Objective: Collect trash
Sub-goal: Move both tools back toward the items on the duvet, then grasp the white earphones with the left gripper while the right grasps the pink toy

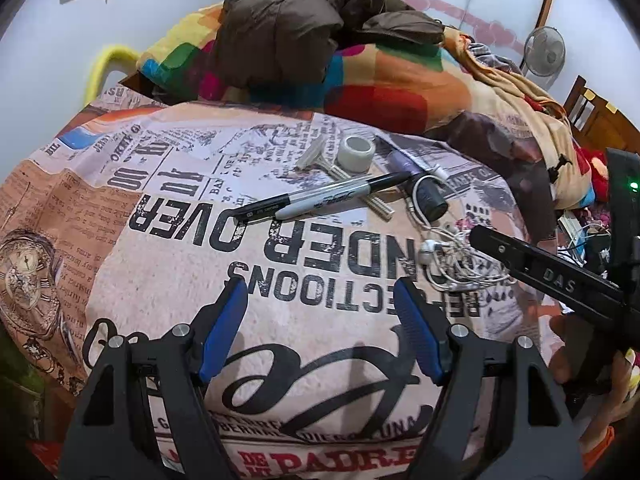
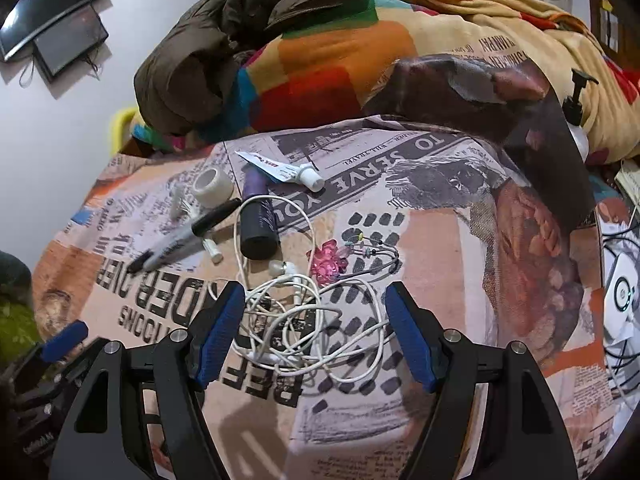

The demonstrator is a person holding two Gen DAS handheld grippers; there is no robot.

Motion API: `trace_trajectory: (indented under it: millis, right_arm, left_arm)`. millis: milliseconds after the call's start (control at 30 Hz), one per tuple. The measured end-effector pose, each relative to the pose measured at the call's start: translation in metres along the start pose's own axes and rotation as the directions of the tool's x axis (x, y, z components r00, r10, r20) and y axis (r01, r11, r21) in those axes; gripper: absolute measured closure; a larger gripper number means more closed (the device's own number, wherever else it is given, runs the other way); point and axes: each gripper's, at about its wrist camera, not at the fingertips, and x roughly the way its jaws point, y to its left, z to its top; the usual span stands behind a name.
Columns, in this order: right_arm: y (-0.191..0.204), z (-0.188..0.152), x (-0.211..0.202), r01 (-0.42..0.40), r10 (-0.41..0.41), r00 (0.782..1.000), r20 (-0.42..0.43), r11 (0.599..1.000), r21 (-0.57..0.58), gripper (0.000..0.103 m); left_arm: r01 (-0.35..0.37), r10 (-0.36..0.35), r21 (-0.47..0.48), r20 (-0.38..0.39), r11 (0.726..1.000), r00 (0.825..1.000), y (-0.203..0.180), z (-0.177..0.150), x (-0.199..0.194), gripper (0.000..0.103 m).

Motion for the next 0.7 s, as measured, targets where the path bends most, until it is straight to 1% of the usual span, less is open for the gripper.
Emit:
trace_trajectory:
  millis: [67,133,200,267,367,433,533,600,700]
  right_arm:
    - [0.006,-0.002,0.000,-0.009,0.009,1.000,-0.003,0.999,-0.035,0.034]
    - [0.010,-0.003,0.000,0.014,-0.014,1.000,-0.007,0.997,-0.070,0.034]
    - [0.007,-0.001,-0.006,0.040,-0.040,0.999,0.003,0.996,-0.079,0.034]
    - [-0.003,0.003,-0.014,0.035,-0.034,0.999,0.020,0.998,-0.047,0.034]
    - [-0.030,0.009,-0.033,0.028,-0.030,0.998,0.059,0.999,0.034,0.034]
    - [-0.043,0.011,-0.038,0.060,-0.064,0.996,0.070,0.996,0.064,0.034]
    - [-0.059,0.011,-0.040,0.115,-0.120,0.991,0.062,0.990,0.082,0.034]
    - [-0.061,0.011,-0.037,0.126,-0.131,0.990,0.051,0.988,0.086,0.034]
    - [-0.061,0.011,-0.035,0.129,-0.132,0.990,0.047,0.989,0.072,0.034]
  left_arm:
    - [0.016,-0.016,-0.019,-0.013,1.000,1.000,0.005,0.000,0.006,0.028]
    - [0.045,-0.046,-0.032,-0.033,0.998,0.998,0.006,0.002,0.012,0.028]
    - [0.058,-0.059,-0.029,-0.039,0.998,0.997,0.002,0.004,0.015,0.029]
    - [0.077,-0.078,-0.020,-0.051,0.997,0.996,-0.005,0.008,0.019,0.028]
    - [0.125,-0.124,-0.002,-0.065,0.992,0.990,-0.023,0.016,0.023,0.028]
    - [0.154,-0.152,0.016,-0.071,0.988,0.986,-0.039,0.022,0.027,0.028]
    - [0.193,-0.189,0.040,-0.084,0.980,0.978,-0.062,0.029,0.034,0.028]
    - [0.200,-0.194,0.055,-0.094,0.978,0.976,-0.073,0.030,0.042,0.028]
    - [0.178,-0.168,0.078,-0.117,0.981,0.979,-0.088,0.028,0.056,0.029]
